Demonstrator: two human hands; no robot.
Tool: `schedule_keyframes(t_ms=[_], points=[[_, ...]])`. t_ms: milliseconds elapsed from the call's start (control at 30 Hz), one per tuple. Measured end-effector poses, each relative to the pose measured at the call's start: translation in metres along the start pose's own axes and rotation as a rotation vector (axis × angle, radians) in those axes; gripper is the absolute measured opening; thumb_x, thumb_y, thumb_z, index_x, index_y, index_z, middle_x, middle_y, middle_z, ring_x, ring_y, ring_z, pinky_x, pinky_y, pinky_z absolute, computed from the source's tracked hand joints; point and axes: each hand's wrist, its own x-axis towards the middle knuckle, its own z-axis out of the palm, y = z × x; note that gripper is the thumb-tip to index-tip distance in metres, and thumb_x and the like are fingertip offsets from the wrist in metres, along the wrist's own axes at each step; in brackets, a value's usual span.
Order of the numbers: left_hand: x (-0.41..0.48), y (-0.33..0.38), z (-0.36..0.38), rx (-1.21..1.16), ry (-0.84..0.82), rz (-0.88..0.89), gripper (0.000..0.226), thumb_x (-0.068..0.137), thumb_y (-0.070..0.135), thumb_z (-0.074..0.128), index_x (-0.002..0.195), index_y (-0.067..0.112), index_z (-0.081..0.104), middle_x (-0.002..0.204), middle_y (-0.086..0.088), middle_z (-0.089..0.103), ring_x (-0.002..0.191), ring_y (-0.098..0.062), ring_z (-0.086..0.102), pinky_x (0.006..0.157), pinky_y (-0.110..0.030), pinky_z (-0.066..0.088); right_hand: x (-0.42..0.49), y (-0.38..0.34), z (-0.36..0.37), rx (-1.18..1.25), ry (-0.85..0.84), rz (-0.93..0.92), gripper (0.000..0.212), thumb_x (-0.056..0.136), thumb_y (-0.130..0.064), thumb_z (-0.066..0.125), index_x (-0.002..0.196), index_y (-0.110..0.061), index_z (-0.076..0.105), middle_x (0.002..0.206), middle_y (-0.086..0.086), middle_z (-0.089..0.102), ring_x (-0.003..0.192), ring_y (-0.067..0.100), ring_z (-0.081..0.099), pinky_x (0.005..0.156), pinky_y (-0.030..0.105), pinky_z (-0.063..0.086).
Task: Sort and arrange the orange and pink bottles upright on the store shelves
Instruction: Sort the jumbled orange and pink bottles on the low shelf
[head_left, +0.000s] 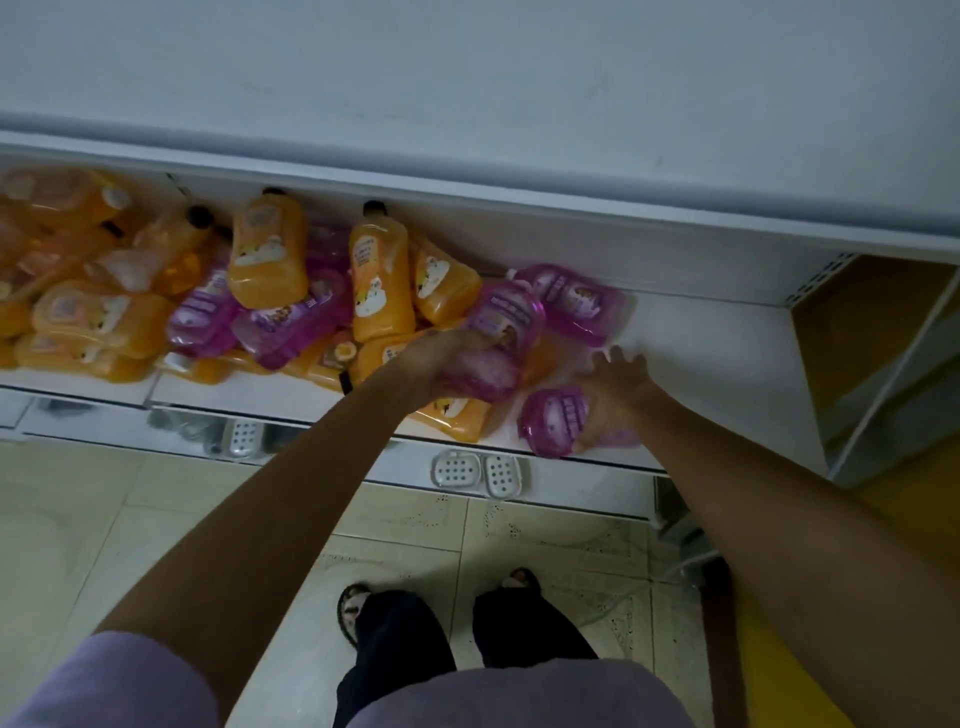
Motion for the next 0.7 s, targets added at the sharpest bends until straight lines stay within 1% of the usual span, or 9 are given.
schedule_keyframes(t_ms=[100, 200, 267, 300, 400, 467, 567, 633, 700], points=[[-0.021, -0.010, -0.021, -0.135, -0.134, 0.010, 0.089, 0.052, 0.029, 0.088, 0.129, 0.009, 0.048, 0.122, -0.016, 0.061, 0.107, -0.030, 0.062, 0.075, -0.038, 0.057, -0.019, 0.000, 0.013, 0.213, -0.066, 0.114, 0.101, 0.056, -0.067, 0.076, 0.138, -0.019, 0.041, 0.134, 0.012, 0.042, 0.126, 0.030, 0.039, 0.102, 0.041, 0.033], [-0.043, -0.025, -0.034, -0.234, -0.232, 0.034, 0.100, 0.029, 0.034, 0.095, 0.118, 0.010, 0.055, 0.107, -0.011, 0.069, 0.096, -0.025, 0.068, 0.078, -0.038, 0.057, -0.048, -0.001, 0.035, 0.536, -0.089, 0.183, 0.085, 0.043, -0.057, 0.087, 0.115, -0.026, 0.053, 0.112, 0.002, 0.056, 0.097, 0.021, 0.057, 0.077, 0.026, 0.043], [-0.056, -0.037, -0.047, -0.285, -0.302, 0.057, 0.094, 0.030, 0.030, 0.095, 0.113, 0.009, 0.056, 0.100, -0.009, 0.071, 0.090, -0.022, 0.069, 0.076, -0.036, 0.058, -0.056, -0.006, 0.053, 0.596, -0.145, 0.206, 0.095, 0.030, -0.065, 0.083, 0.111, -0.024, 0.058, 0.108, 0.002, 0.063, 0.090, 0.021, 0.061, 0.075, 0.025, 0.047], [-0.062, -0.045, -0.056, -0.286, -0.321, 0.056, 0.093, 0.032, 0.029, 0.094, 0.114, 0.008, 0.056, 0.100, -0.010, 0.071, 0.090, -0.022, 0.069, 0.077, -0.036, 0.058, -0.059, -0.009, 0.059, 0.634, -0.164, 0.206, 0.093, 0.032, -0.066, 0.083, 0.111, -0.025, 0.056, 0.107, 0.001, 0.063, 0.091, 0.021, 0.061, 0.075, 0.026, 0.048], [-0.088, -0.066, -0.091, -0.274, -0.304, 0.029, 0.096, 0.031, 0.025, 0.093, 0.116, 0.005, 0.054, 0.102, -0.014, 0.069, 0.090, -0.026, 0.068, 0.077, -0.038, 0.057, -0.076, -0.028, 0.053, 0.775, -0.211, 0.188, 0.056, 0.060, -0.050, 0.084, 0.101, -0.027, 0.053, 0.098, -0.001, 0.063, 0.087, 0.018, 0.061, 0.067, 0.024, 0.046], [-0.110, -0.079, -0.117, -0.277, -0.258, 0.018, 0.089, 0.035, 0.019, 0.091, 0.114, 0.004, 0.055, 0.102, -0.016, 0.067, 0.089, -0.028, 0.068, 0.073, -0.040, 0.058, -0.081, -0.050, 0.047, 0.841, -0.225, 0.184, 0.051, 0.059, -0.052, 0.083, 0.097, -0.025, 0.063, 0.097, 0.002, 0.069, 0.086, 0.018, 0.066, 0.073, 0.027, 0.052], [-0.148, -0.100, -0.155, -0.320, -0.161, 0.055, 0.047, 0.060, 0.010, 0.066, 0.106, 0.008, 0.055, 0.098, -0.014, 0.064, 0.088, -0.028, 0.064, 0.071, -0.039, 0.058, -0.078, -0.103, 0.029, 0.905, -0.189, 0.095, 0.066, 0.051, -0.062, 0.082, 0.102, -0.025, 0.064, 0.098, -0.001, 0.070, 0.090, 0.017, 0.067, 0.083, 0.032, 0.054], [-0.171, -0.112, -0.185, -0.355, -0.085, 0.114, 0.044, 0.063, 0.010, 0.057, 0.107, 0.008, 0.055, 0.098, -0.013, 0.063, 0.089, -0.027, 0.062, 0.069, -0.036, 0.058, -0.069, -0.152, 0.010, 0.940, -0.143, 0.016, 0.078, 0.046, -0.067, 0.081, 0.109, -0.024, 0.063, 0.104, -0.002, 0.070, 0.094, 0.015, 0.066, 0.088, 0.033, 0.053], [-0.196, -0.119, -0.220, -0.375, -0.004, 0.191, 0.052, 0.061, 0.010, 0.059, 0.112, 0.006, 0.054, 0.102, -0.013, 0.062, 0.089, -0.025, 0.063, 0.067, -0.036, 0.058, -0.066, -0.211, -0.016, 0.946, -0.109, -0.078, 0.064, 0.057, -0.060, 0.080, 0.106, -0.022, 0.064, 0.103, 0.000, 0.070, 0.095, 0.015, 0.065, 0.086, 0.029, 0.051]])
